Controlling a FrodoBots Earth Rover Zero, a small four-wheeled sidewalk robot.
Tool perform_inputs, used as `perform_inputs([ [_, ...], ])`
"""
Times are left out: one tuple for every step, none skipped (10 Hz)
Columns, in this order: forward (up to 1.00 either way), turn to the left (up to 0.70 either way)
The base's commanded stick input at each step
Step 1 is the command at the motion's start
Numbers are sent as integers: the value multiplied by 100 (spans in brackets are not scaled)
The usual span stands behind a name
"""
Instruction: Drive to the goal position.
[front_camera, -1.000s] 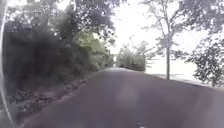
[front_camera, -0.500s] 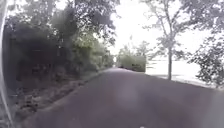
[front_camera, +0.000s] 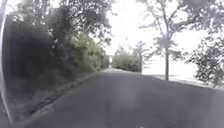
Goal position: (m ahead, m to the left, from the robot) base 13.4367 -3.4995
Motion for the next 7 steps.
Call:
perform_inputs([
  [70, 0],
  [70, 0],
  [70, 0],
  [70, 0],
  [70, 0],
  [70, 0],
  [70, 0],
])
